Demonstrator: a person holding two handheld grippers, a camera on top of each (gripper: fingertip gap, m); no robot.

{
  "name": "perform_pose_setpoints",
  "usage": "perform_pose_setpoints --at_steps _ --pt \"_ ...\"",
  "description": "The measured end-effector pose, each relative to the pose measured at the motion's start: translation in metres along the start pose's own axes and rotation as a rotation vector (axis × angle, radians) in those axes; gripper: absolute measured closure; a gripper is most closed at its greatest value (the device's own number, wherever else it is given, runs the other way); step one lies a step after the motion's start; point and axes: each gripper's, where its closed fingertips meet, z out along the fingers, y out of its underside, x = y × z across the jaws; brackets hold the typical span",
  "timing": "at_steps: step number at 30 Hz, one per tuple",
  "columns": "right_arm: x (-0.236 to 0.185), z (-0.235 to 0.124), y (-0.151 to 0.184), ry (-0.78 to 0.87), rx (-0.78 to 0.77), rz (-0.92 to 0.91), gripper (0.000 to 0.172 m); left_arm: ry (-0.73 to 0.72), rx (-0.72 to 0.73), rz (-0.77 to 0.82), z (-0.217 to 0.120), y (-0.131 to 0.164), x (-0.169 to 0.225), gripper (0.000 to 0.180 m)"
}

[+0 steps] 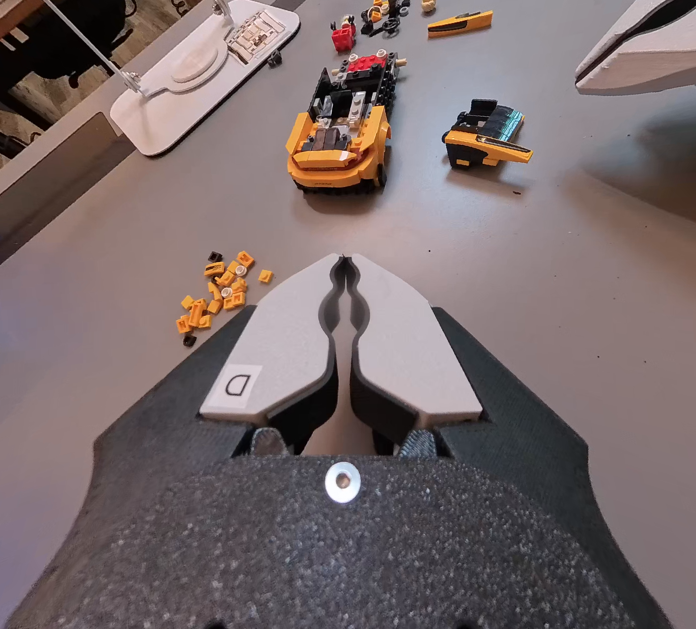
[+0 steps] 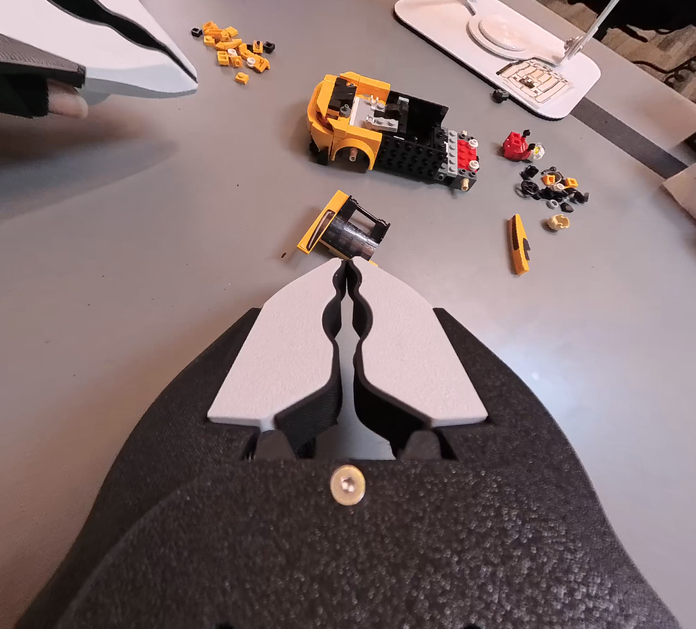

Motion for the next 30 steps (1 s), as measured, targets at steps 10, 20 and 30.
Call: perform_pose_setpoints --at_steps 10,20,30 --pt "0.002 -0.001 -0.002 -0.003 0.017 0.021 0.172 -0.035 0.04 0.004 -0.004 -0.007 -0.005 0.18" --pt "0.001 -0.005 -0.01 0.004 0.067 0.007 0.172 -0.044 0.091 -0.005 -0.011 -0.015 -0.008 0.18" --pt "-0.001 -0.006 -0.013 -0.011 0.087 -0.012 0.158 -0.04 0.094 0.001 -0.009 -0.015 -0.007 0.18"
